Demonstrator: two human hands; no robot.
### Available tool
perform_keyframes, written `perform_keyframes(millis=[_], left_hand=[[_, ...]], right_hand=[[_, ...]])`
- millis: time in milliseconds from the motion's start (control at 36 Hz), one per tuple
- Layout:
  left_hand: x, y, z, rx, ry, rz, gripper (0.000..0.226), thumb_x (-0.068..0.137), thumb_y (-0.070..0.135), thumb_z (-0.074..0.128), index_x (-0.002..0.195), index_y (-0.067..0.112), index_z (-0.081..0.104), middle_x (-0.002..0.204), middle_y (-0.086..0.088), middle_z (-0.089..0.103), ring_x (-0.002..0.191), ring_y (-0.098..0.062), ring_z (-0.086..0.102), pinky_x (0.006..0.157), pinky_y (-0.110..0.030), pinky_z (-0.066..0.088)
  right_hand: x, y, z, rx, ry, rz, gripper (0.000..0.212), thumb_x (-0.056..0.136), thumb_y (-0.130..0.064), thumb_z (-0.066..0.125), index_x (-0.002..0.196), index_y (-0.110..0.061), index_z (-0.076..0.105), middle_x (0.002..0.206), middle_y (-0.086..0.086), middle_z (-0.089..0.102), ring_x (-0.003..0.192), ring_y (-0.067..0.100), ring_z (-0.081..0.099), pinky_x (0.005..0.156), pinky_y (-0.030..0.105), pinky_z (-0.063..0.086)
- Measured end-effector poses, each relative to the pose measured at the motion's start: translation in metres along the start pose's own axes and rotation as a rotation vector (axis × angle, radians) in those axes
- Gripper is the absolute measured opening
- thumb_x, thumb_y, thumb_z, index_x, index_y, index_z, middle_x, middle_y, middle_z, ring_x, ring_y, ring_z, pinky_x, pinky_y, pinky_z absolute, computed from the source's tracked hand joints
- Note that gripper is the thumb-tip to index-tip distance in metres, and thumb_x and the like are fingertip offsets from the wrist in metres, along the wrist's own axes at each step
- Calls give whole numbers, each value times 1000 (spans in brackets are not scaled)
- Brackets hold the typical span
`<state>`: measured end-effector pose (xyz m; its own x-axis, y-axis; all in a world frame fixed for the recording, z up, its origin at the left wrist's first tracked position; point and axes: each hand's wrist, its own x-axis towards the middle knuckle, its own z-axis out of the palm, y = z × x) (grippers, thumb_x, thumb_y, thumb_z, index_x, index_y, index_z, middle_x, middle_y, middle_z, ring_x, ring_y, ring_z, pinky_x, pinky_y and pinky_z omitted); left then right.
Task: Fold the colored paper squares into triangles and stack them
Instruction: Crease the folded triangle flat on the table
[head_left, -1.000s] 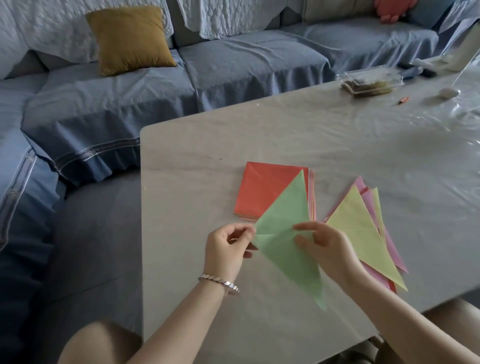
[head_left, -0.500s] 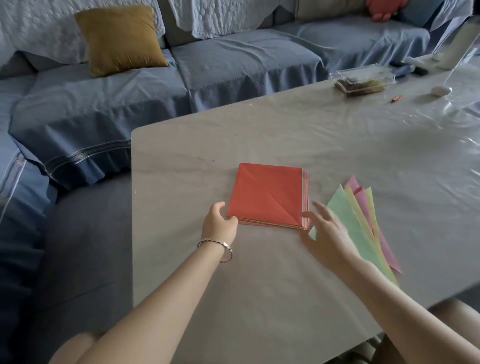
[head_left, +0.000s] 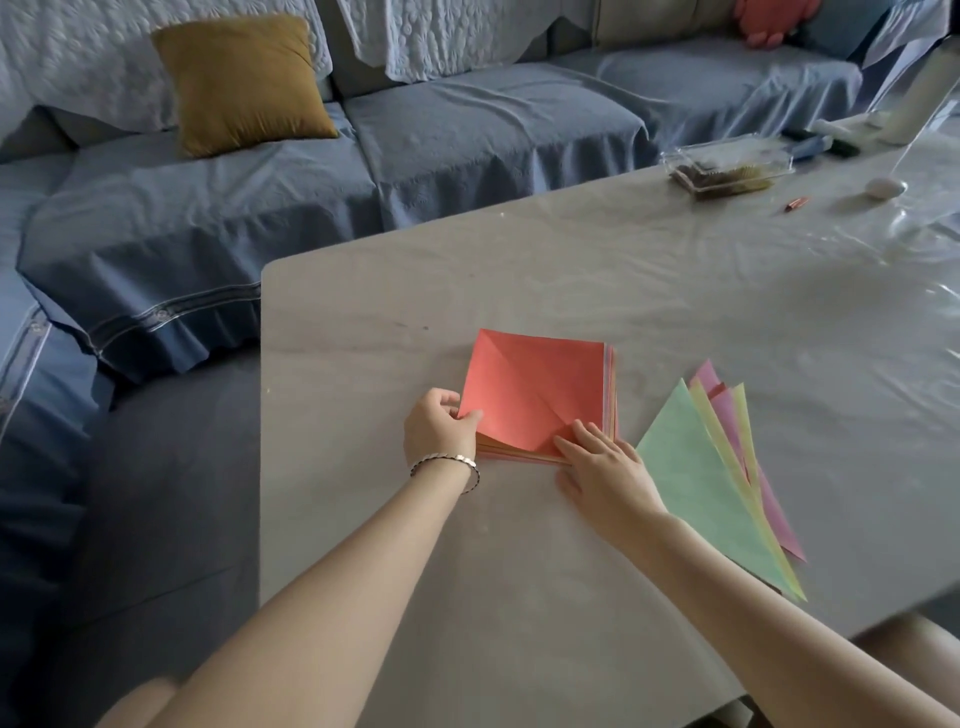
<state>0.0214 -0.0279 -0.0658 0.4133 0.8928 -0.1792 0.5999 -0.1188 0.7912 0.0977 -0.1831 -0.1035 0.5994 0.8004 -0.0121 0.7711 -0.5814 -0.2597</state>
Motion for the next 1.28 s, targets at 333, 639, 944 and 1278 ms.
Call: perform_keyframes(millis=[333, 639, 944, 1278], left_hand=[[-10, -29, -32, -279, -117, -181, 21, 67, -2, 74, 67, 16, 64, 78, -16, 69, 72, -30, 69, 73, -41, 57], [-28, -80, -78, -73, -217, -84, 21, 75, 3, 70, 86, 19, 63, 73, -1, 64, 73, -17, 60, 68, -21, 46], [-17, -58, -60, -8, -192, 13, 38, 75, 12, 73, 110, 9, 61, 85, -1, 65, 79, -14, 59, 71, -21, 45], [-44, -41, -71, 62, -131, 302, 7, 83, 12, 65, 87, 13, 71, 74, 11, 64, 69, -5, 58, 59, -3, 39]], right_hand=[[-17, -1, 16, 56, 320, -186, 58, 51, -4, 84, 106, -11, 68, 113, 6, 66, 110, 28, 61, 96, 36, 43], [-40, -2, 20, 206, 143, -547, 25, 81, -38, 52, 90, -27, 73, 97, -10, 68, 104, 8, 53, 91, 22, 37], [-54, -16, 21, 389, 3, -534, 22, 82, -35, 54, 89, -26, 72, 96, -13, 66, 94, 4, 58, 81, 23, 47], [-47, -31, -20, 873, 279, -79, 5, 69, -34, 71, 71, -38, 73, 107, -22, 61, 102, -8, 53, 88, 3, 35]])
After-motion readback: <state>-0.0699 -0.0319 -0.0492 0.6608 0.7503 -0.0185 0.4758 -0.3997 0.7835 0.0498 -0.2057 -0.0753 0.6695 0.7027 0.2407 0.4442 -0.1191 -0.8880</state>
